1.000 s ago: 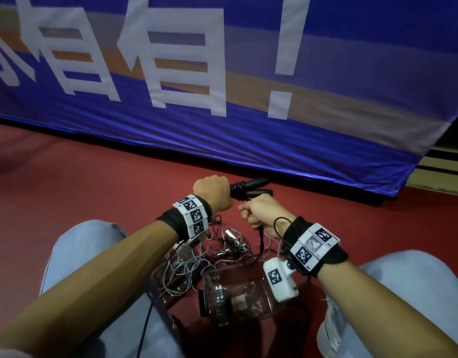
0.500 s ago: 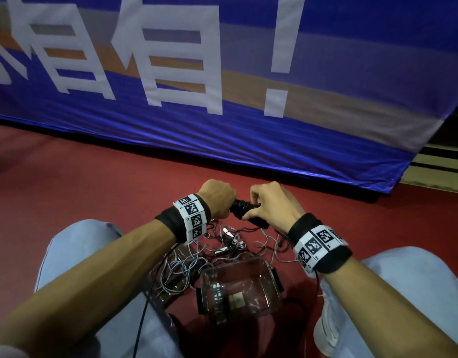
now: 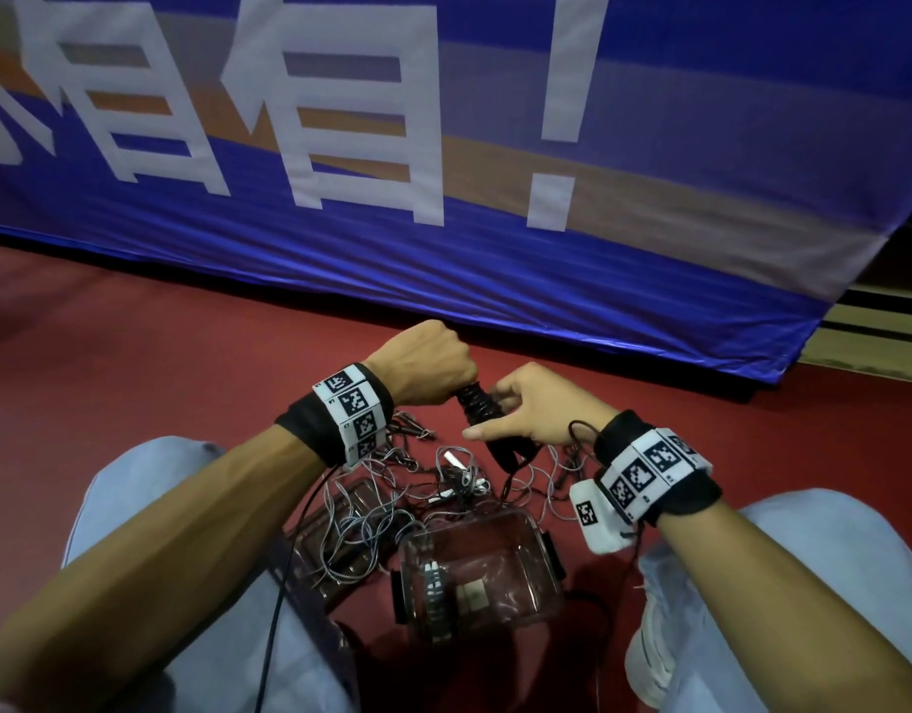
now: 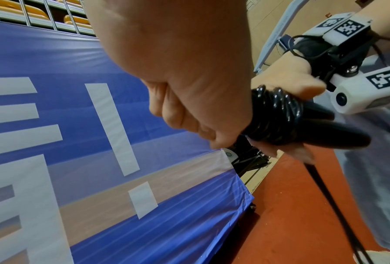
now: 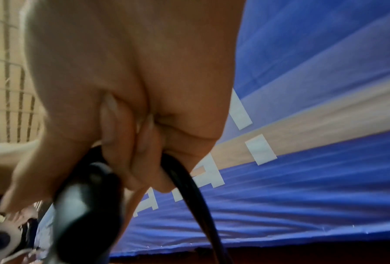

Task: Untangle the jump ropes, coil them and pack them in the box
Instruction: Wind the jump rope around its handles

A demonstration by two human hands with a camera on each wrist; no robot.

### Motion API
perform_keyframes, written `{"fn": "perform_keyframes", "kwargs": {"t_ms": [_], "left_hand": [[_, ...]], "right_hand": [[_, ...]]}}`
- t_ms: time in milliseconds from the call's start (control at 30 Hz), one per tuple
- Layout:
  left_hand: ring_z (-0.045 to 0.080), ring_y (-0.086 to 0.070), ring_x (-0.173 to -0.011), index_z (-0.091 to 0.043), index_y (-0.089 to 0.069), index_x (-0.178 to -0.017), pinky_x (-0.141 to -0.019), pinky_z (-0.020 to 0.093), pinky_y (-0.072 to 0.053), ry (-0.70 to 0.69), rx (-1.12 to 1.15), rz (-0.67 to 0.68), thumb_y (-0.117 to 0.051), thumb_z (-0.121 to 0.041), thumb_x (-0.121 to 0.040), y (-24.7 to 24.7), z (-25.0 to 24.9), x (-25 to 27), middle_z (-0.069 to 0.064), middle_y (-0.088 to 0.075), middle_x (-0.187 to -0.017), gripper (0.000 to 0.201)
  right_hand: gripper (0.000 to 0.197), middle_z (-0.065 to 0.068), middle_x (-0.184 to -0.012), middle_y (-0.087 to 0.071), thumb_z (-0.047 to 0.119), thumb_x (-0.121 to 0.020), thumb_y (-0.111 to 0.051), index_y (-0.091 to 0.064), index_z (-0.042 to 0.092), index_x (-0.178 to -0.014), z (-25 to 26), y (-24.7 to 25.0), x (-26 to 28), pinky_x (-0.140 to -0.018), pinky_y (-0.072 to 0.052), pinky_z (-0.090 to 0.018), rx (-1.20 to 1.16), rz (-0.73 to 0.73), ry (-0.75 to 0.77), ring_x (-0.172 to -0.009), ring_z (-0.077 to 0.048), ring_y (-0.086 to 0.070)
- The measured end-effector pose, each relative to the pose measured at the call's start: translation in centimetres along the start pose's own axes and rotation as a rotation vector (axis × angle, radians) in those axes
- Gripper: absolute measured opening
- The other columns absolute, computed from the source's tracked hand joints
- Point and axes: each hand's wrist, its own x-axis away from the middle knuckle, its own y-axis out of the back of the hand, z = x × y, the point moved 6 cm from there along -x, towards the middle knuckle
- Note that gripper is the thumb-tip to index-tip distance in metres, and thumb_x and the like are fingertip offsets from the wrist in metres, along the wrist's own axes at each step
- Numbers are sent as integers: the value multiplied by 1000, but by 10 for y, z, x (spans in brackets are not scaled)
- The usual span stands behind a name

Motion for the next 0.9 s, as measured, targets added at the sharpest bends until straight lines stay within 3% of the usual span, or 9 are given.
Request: {"fn": "perform_keyframes", "kwargs": {"t_ms": [100, 167, 267, 333, 467, 533, 600, 767, 900], "left_hand": [[21, -67, -61, -22, -66, -77, -53, 28, -32, -34, -2, -151, -56, -30, -97, 1, 2, 3, -3, -69, -71, 24], [23, -64, -53, -20, -66, -74, -49, 27, -38, -79, 54, -284, -57, -32, -100, 0, 0, 3, -3, -65, -63, 30], [26, -60, -47, -15, -64, -71, -47, 32, -50, -117, 137, -467, -61, -28, -99, 7, -1, 7, -1, -62, -59, 31], [27, -60, -47, -15, -64, -73, -48, 34, -52, -110, 160, -534, -55, -28, -102, 10, 1, 10, 0, -62, -61, 33], [28, -58, -47, -15, -63, -73, -47, 34, -50, -87, 182, -618, -46, -30, -104, 16, 7, 15, 1, -61, -62, 39], [27, -56, -46, -15, -62, -72, -45, 32, -48, -88, 192, -654, -50, -29, -104, 19, 6, 17, 0, -60, -61, 37], [26, -55, -45, -16, -60, -70, -45, 31, -46, -68, 206, -685, -55, -29, -103, 22, 7, 20, -1, -59, -60, 36], [23, -55, -45, -17, -59, -67, -45, 28, -44, 36, 294, -757, -45, -32, -107, 27, 14, 25, -3, -57, -59, 44], [22, -48, -41, -18, -54, -61, -41, 28, -39, 204, 378, -838, -56, -27, -102, 30, 24, 30, -5, -53, -54, 42]], "right_hand": [[85, -3, -61, -38, 62, -69, -86, -62, -13, -101, -1, 3, 2, -48, -21, -25, -58, 80, -13, -54, -15, -28], [82, -6, -64, -45, 62, -70, -86, -66, -11, -104, 0, 2, 5, -46, -18, -23, -108, 180, -12, -49, -12, -24], [54, -12, -92, -74, 45, -80, -84, -74, -2, -107, 7, -3, 13, -42, -15, -24, -294, 351, -30, -45, -10, -26], [46, -15, -108, -77, 32, -86, -80, -71, -6, -111, 10, -2, 16, -41, -14, -24, -389, 392, -35, -43, -7, -27], [34, -24, -112, -74, 23, -92, -75, -69, -6, -108, 11, -1, 14, -37, -12, -22, -481, 442, -6, -36, -3, -28], [33, -26, -111, -73, 27, -89, -78, -70, -1, -105, 11, -2, 14, -35, -13, -20, -502, 454, -2, -35, -2, -30], [51, -24, -106, -75, 39, -80, -84, -69, -2, -105, 12, -3, 14, -35, -14, -20, -528, 468, 3, -34, -2, -31], [102, -17, -91, -77, 62, -67, -87, -55, -24, -112, 21, -3, 15, -32, -22, -13, -623, 478, 83, -31, -1, -34], [90, -10, -79, -76, 71, -64, -82, -65, -8, -102, 27, 1, 14, -48, -43, -15, -767, 419, 143, -52, -9, -63]]}}
